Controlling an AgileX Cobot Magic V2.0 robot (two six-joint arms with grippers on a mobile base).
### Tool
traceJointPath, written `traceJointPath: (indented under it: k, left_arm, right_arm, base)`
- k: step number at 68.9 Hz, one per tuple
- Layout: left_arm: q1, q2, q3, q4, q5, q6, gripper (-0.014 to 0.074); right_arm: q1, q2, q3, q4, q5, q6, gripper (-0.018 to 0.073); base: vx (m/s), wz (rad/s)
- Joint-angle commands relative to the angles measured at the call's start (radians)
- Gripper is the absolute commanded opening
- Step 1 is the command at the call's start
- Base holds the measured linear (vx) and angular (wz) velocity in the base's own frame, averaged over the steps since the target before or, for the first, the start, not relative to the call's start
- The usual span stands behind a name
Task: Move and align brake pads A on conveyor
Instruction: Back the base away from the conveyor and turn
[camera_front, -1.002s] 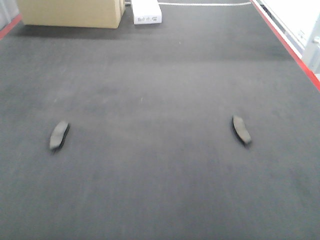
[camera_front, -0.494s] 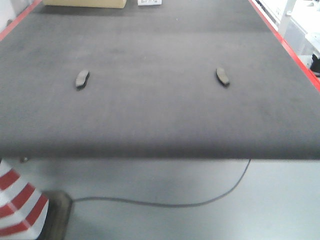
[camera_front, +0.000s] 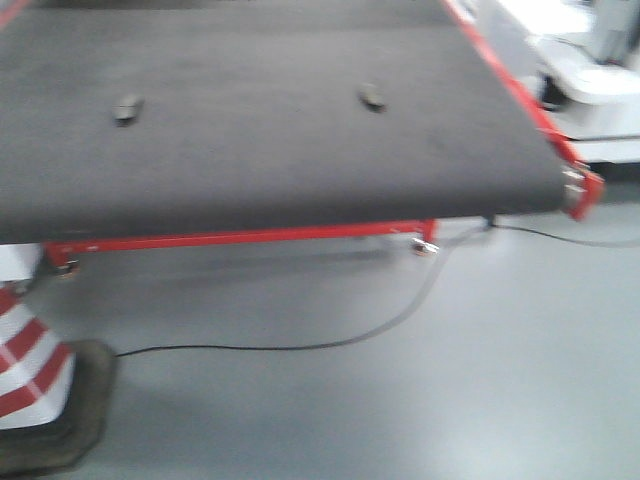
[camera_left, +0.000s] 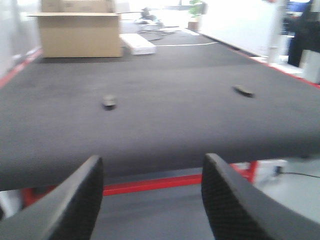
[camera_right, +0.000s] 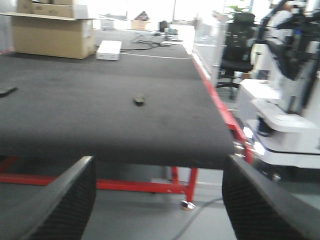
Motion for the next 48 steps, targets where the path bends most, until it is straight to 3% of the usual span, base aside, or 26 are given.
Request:
traceJointPath:
  k: [1,48]
  left_arm:
    - [-0.005,0.011,-0.028,-0.005,-0.074,-0.002,0.0412]
    - [-0.005,0.011,-0.028,-0.005,-0.074,-0.002,0.0412]
  right_arm:
    - [-0.002,0.018,-0.028,-0.007,-0.077,-0.009,0.0515]
    - [-0.002,0.018,-0.028,-0.007,-0.077,-0.009,0.0515]
  base:
    - [-0.32,-0.61]
    - [-0.26,-0.89]
